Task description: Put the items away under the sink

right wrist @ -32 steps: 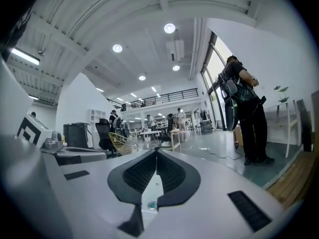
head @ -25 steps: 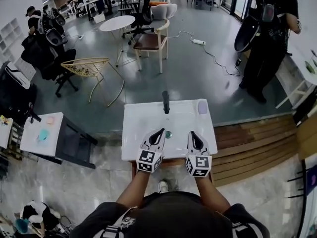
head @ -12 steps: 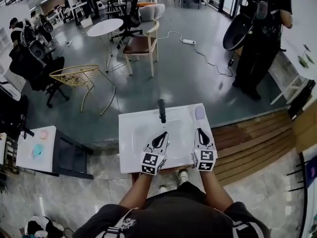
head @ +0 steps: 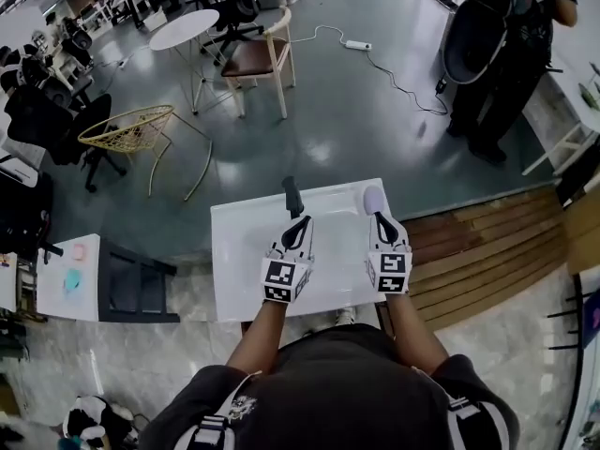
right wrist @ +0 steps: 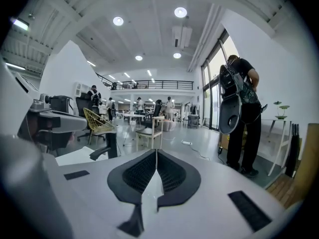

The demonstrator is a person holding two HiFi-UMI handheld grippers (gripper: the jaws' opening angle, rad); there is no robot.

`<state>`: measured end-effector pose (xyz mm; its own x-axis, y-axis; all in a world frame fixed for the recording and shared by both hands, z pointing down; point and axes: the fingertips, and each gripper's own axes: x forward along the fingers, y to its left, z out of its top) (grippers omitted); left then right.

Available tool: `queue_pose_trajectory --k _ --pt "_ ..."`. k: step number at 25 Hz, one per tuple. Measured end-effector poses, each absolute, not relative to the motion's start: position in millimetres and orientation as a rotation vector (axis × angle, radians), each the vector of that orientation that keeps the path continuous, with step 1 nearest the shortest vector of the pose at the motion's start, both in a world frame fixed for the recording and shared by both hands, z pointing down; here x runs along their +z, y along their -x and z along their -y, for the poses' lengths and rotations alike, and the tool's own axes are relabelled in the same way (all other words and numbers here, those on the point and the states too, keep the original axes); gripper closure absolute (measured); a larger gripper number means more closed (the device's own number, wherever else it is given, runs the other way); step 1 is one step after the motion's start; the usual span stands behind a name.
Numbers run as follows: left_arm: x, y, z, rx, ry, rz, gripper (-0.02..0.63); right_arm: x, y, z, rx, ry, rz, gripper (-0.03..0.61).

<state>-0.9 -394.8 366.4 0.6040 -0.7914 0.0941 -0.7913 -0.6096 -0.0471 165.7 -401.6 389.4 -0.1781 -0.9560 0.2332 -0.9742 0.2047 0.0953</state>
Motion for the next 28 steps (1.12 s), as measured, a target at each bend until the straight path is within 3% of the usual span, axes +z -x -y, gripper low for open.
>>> queue_pose_trajectory --k 5,6,8,14,21,28 --pt "385.9 -30.5 409.1 -0.231 2.874 -1.383 0.615 424.2 -185.2 427.6 0.249 -1.773 2.182 0.547" --pt "388.2 -35.6 412.1 -0.246 2.879 -1.373 0.615 431.7 -186.8 434.0 0.283 -1.755 2.176 0.518" --pt "392.7 -45.6 417.8 -0.27 2.887 -1.364 0.615 447.8 -190.6 446.5 0.351 -1.721 2.166 0.351" --pt "408.7 -60.6 428.9 -0.308 2.908 -1.393 0.615 492.5 -197.5 478.1 0.46 -1.637 2.109 0.189" --pt "434.5 -72.4 433.4 -0.374 2.946 -1.369 0.615 537.4 -205.9 506.4 0.586 -1.601 2.042 0.126" --pt "448.4 -73.6 441.1 -0.393 2.979 -1.394 0.615 563.7 -206.9 518.9 0.616 -1.541 1.983 0.118"
